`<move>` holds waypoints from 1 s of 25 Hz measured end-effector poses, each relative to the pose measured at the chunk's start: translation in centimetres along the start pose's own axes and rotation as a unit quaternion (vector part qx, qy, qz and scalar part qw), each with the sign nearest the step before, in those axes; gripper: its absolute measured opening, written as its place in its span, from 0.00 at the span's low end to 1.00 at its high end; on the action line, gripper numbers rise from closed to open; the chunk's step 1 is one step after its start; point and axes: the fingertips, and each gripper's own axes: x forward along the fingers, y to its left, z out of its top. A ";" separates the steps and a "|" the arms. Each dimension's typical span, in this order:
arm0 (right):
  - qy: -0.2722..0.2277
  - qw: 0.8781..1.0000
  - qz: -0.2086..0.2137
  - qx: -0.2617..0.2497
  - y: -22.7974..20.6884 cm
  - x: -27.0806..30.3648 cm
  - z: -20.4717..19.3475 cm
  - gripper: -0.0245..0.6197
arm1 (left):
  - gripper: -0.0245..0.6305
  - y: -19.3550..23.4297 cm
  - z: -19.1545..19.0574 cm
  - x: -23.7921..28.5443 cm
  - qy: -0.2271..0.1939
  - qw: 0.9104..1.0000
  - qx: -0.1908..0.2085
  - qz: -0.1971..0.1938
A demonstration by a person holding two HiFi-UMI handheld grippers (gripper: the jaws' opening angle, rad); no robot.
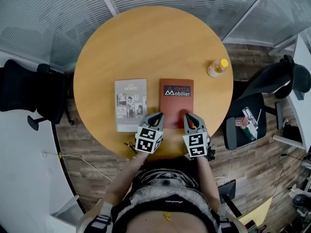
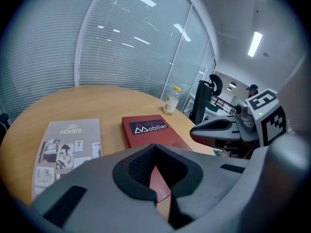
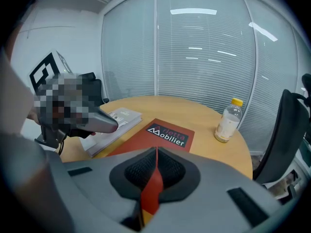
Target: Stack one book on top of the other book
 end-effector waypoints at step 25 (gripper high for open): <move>0.061 0.979 0.020 0.192 -3.9 3.7 -5.2 0.29 | 0.29 2.7 -3.5 4.7 0.084 0.987 -0.136 -0.028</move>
